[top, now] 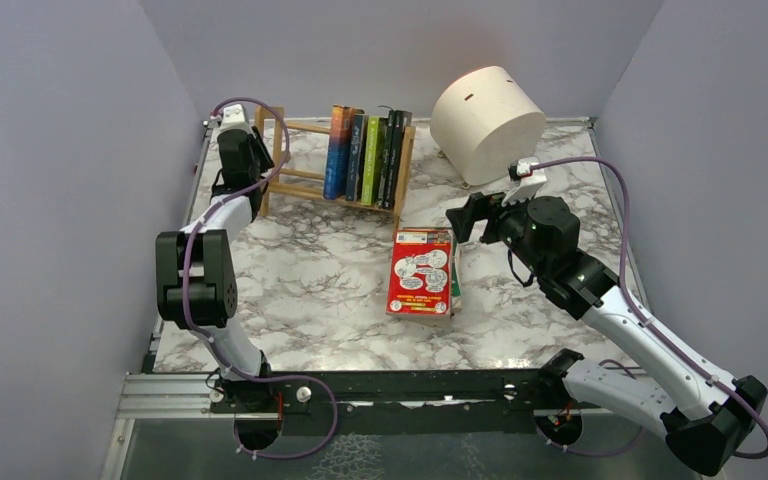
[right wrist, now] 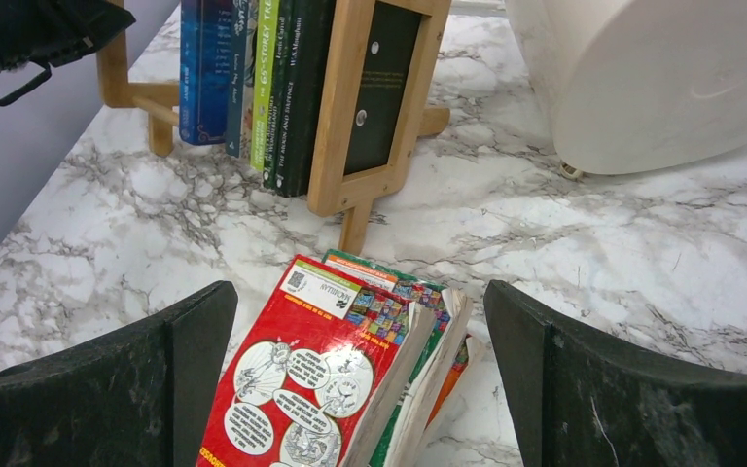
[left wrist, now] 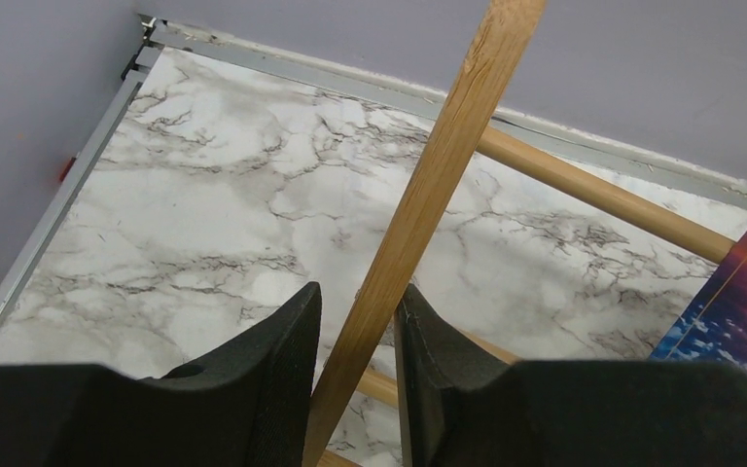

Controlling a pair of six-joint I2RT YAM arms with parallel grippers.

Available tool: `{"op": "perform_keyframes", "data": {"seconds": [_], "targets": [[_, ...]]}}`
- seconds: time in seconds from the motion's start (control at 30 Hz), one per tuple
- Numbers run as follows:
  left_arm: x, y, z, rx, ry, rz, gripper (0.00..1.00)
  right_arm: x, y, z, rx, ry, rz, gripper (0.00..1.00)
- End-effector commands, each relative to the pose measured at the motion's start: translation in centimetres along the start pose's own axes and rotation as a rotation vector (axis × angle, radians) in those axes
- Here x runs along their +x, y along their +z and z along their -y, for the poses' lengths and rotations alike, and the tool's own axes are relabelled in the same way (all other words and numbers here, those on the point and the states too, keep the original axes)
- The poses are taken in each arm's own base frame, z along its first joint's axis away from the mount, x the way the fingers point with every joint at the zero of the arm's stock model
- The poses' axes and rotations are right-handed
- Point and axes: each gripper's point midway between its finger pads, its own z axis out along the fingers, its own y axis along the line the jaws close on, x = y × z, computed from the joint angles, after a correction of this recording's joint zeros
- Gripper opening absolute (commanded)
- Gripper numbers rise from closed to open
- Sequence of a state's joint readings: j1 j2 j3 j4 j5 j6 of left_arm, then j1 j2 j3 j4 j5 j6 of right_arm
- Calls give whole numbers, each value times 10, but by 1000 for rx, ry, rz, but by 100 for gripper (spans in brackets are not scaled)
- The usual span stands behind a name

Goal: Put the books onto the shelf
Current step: Adjust the shelf at the center of the board.

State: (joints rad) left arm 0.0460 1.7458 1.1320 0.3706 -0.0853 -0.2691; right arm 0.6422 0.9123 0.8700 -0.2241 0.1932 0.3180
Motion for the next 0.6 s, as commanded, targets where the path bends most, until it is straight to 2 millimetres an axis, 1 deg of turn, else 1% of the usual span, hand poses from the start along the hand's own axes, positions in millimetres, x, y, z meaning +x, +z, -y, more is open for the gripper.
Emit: {"op": "perform_keyframes", "data": {"seconds": [0.0, 0.27, 0.33, 0.37, 0.4, 0.43, 0.47, 0.53, 0.57], "targets": [[5, -21, 23, 70, -87, -22, 12, 1, -2, -1, -9, -7, 0, 97], [7, -42, 25, 67, -103, -15, 12, 4, -2, -1, -12, -5, -6, 97], [8, -44, 24, 60, -103, -14, 13, 4, -2, -1, -12, -3, -6, 97], [8, -44, 23, 57, -103, -15, 17, 5, -2, -1, -12, -3, -8, 97], [9, -44, 22, 48, -103, -20, 26, 6, -2, -1, -12, -4, -10, 97], [10, -44, 19, 28, -102, -24, 39, 6, -2, 0, -9, -4, -12, 97], [11, -43, 15, 10, -105, -30, 49, 8, -2, 0, -7, -5, -16, 97], [12, -44, 8, -33, -111, -32, 63, 8, -2, 0, -5, -4, -16, 97], [12, -46, 4, -56, -116, -30, 64, 9, -1, 0, -4, -3, -18, 97]]}}
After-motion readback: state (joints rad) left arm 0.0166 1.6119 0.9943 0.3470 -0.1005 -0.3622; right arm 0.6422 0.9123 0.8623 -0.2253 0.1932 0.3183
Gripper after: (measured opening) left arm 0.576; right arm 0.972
